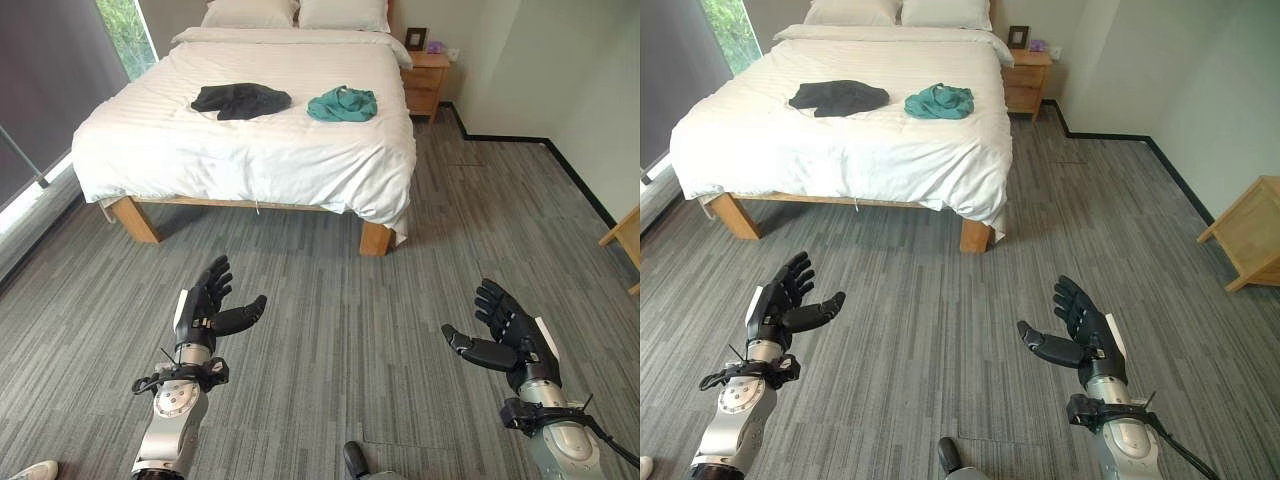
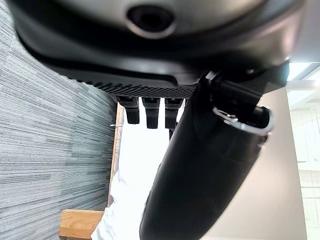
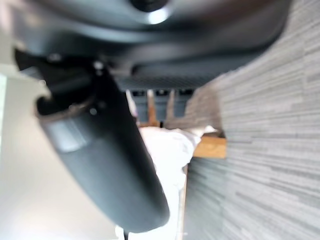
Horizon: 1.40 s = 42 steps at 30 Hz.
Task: Pick up bed clothes into laundry basket.
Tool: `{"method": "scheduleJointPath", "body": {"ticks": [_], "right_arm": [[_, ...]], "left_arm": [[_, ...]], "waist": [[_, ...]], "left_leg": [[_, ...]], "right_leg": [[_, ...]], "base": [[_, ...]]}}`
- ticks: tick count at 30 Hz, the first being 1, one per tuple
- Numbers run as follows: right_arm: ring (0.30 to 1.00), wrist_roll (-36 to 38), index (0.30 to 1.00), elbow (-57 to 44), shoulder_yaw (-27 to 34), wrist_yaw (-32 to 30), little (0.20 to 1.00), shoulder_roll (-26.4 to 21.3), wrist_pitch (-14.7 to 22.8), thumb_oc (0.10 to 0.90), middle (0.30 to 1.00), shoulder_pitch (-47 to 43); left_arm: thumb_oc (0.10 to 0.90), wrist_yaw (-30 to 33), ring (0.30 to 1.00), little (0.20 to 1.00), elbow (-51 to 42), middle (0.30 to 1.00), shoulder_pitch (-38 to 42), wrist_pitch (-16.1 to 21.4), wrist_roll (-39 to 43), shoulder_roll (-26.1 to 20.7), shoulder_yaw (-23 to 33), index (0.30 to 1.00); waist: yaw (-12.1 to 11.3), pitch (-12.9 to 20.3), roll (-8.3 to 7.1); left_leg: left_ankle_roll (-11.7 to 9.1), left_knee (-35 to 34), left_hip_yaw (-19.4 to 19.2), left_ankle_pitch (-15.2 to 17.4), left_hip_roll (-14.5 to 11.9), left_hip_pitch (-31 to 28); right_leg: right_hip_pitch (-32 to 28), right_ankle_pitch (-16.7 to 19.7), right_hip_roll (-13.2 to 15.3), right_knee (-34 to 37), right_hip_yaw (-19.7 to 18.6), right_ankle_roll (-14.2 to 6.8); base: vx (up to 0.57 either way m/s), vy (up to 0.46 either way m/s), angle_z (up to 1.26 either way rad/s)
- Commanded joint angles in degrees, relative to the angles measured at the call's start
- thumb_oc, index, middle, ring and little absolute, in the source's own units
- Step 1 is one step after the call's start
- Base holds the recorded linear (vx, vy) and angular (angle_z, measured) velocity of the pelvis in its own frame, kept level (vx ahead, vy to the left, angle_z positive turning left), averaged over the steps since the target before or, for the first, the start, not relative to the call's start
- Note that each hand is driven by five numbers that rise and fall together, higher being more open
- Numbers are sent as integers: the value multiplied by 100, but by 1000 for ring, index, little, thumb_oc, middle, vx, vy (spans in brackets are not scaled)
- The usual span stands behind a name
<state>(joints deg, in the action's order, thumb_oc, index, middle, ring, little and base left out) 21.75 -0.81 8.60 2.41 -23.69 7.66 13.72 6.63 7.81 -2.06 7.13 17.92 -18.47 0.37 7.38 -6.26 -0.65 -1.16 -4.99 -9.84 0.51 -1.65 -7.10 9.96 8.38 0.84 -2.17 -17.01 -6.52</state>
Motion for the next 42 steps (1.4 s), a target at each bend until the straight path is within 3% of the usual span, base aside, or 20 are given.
{"method": "scheduleJointPath", "body": {"ticks": [1, 3, 6, 7, 9, 12, 14, 15, 17, 22, 25, 27, 31, 32, 33, 34, 35, 36, 40, 42], "right_arm": [[900, 169, 900, -687, 234, 14, 900, -74, 628, 800, 900, -483], [900, 71, 900, -650, 185, -17, 900, -52, 623, 800, 900, -532], [900, 70, 900, -553, 235, -80, 900, -45, 633, 800, 900, -558], [900, 65, 900, -508, 374, -95, 900, -71, 653, 800, 900, -437], [900, 95, 900, -572, 474, -71, 900, -123, 651, 800, 900, -260], [900, 250, 900, -695, 573, 7, 900, -212, 637, 800, 900, -89], [900, 368, 900, -797, 634, 109, 900, -276, 604, 800, 900, 17], [900, 578, 900, -696, 730, -19, 900, -404, 626, 800, 900, -5], [900, 729, 900, -631, 823, -122, 900, -471, 674, 800, 900, 45], [900, 445, 900, -662, 960, -303, 900, -733, 584, 800, 900, -93], [900, 435, 900, -777, 1012, -255, 900, -668, 679, 800, 900, -77], [900, 313, 900, -860, 978, -236, 900, -644, 701, 800, 900, -30], [900, 211, 900, -878, 951, -174, 900, -630, 593, 800, 900, -102], [900, 67, 900, -939, 950, -73, 900, -637, 470, 800, 900, -149], [900, 64, 900, -951, 939, -74, 900, -637, 459, 800, 900, -144], [900, 70, 900, -925, 929, 9, 900, -562, 465, 800, 900, -95], [900, 123, 900, -971, 879, 1, 900, -432, 475, 800, 900, -22], [900, 257, 900, -951, 854, 53, 900, -341, 500, 800, 900, 15], [900, 265, 900, -879, 706, 3, 900, -233, 550, 800, 900, 28], [900, 298, 900, -875, 649, 43, 900, -203, 476, 800, 900, 113]], "left_arm": [[800, 134, 900, 900, -517, 900, 519, 539, -42, -476, 266, 900], [800, 148, 900, 900, -554, 900, 541, 546, -50, -509, 289, 900], [800, 122, 900, 900, -687, 900, 547, 574, -23, -530, 371, 900], [800, 86, 900, 900, -664, 900, 644, 634, 81, -487, 373, 900], [800, 77, 900, 900, -600, 900, 787, 700, 218, -409, 305, 900], [800, 76, 900, 900, -551, 900, 860, 750, 394, -240, 237, 900], [800, 45, 900, 900, -530, 900, 818, 763, 483, -83, 267, 900], [800, 148, 900, 900, -641, 900, 851, 844, 824, 60, 313, 900], [800, 142, 900, 900, -817, 900, 817, 912, 1031, 80, 346, 900], [800, 147, 900, 900, -863, 900, 716, 971, 1125, 76, 480, 900], [800, 261, 900, 900, -892, 900, 519, 1083, 1158, 107, 677, 900], [800, 496, 900, 900, -979, 900, 580, 1237, 1151, 172, 849, 900], [800, 721, 900, 900, -1097, 900, 434, 1311, 920, 123, 1258, 900], [800, 754, 900, 900, -1146, 900, 142, 1295, 650, 83, 1512, 900], [800, 754, 900, 900, -1168, 900, 118, 1285, 645, 91, 1525, 900], [800, 709, 900, 900, -1161, 900, 22, 1192, 513, 99, 1603, 900], [800, 734, 900, 900, -1232, 900, 39, 1159, 525, 80, 1531, 900], [800, 704, 900, 900, -1316, 900, 95, 1196, 625, 85, 1467, 900], [800, 675, 900, 900, -1250, 900, 383, 1231, 755, -49, 1271, 900], [800, 642, 900, 900, -1265, 900, 626, 1218, 895, -107, 1143, 900]], "waist": [[-21, -179, -37], [89, -288, 25], [299, -252, 87], [534, -190, 56], [805, -157, 108], [994, -126, 157], [1002, -100, 217], [933, -101, -103], [639, -264, -426], [225, -377, -435], [42, -384, -209], [-72, -382, -67], [-68, -146, 90], [-179, 31, 137], [-198, 39, 148], [-277, 176, 118], [-336, 202, 40], [-301, 155, 88], [-138, -60, 272], [86, -200, 394]], "left_leg": [[197, 181, -105, 475, 100, -96], [164, 193, -132, 578, 68, -259], [80, 69, -237, 810, 114, -698], [-14, 58, -136, 977, 167, -961], [-128, 129, -12, 1058, 48, -1192], [-295, 578, 106, 945, -154, -1238], [-504, 1988, 196, -81, -444, -781], [-665, 4235, 143, -1176, -741, 330], [-595, 5361, 196, -975, -615, 1329], [-614, 4295, -225, -771, -512, 2133], [-734, 2102, -536, -1112, -848, 2209], [-628, 386, -624, -1198, -725, 2093], [-578, 198, -781, -1412, -614, 1919], [-549, 510, -985, -1379, -530, 1911], [-540, 551, -1013, -1361, -559, 1930], [-462, 682, -1008, -1239, -428, 1886], [-272, 759, -1170, -944, -137, 1628], [-194, 671, -1154, -854, -49, 1409], [-1, 483, -898, -621, 96, 855], [68, 279, -682, -474, 130, 461]], "right_leg": [[234, -291, 114, -2129, 55, -641], [638, -211, 30, -2590, 177, -653], [989, -366, 117, -1911, 564, -573], [1120, -361, -24, -1104, 409, -531], [1086, -225, -185, -625, 200, -527], [982, -186, -318, -737, 141, -403], [694, -310, -379, -863, 162, -93], [275, -359, -195, -799, 205, 318], [-129, -464, -41, -701, 45, 549], [-758, -716, 30, -644, -46, 595], [-1164, -1159, -2, -579, 26, 562], [-1453, -1424, 43, -527, 188, 478], [-2004, -1754, 183, -425, 191, 369], [-2397, -1945, 571, -444, 201, 237], [-2382, -1925, 562, -434, 165, 232], [-2514, -1636, 902, -693, 288, 55], [-2052, -331, 1277, -1740, 405, -287], [-1810, 112, 1175, -2394, 364, -290], [-946, 529, 897, -3432, 222, -152], [-204, 264, 784, -3695, 98, -13]], "base": [[49, 24, -50], [253, 7, -48], [430, -61, -32], [343, -92, 7], [483, -178, 36], [382, -270, 32], [363, -467, 62], [398, -654, 45], [345, -523, 60], [341, -148, -8], [433, 69, 0], [633, 56, 2], [580, 28, 34], [697, 63, -2], [801, 80, -21], [612, 55, -46], [785, 85, -106], [455, 48, -86], [422, 52, 26], [303, -9, 74]]}}
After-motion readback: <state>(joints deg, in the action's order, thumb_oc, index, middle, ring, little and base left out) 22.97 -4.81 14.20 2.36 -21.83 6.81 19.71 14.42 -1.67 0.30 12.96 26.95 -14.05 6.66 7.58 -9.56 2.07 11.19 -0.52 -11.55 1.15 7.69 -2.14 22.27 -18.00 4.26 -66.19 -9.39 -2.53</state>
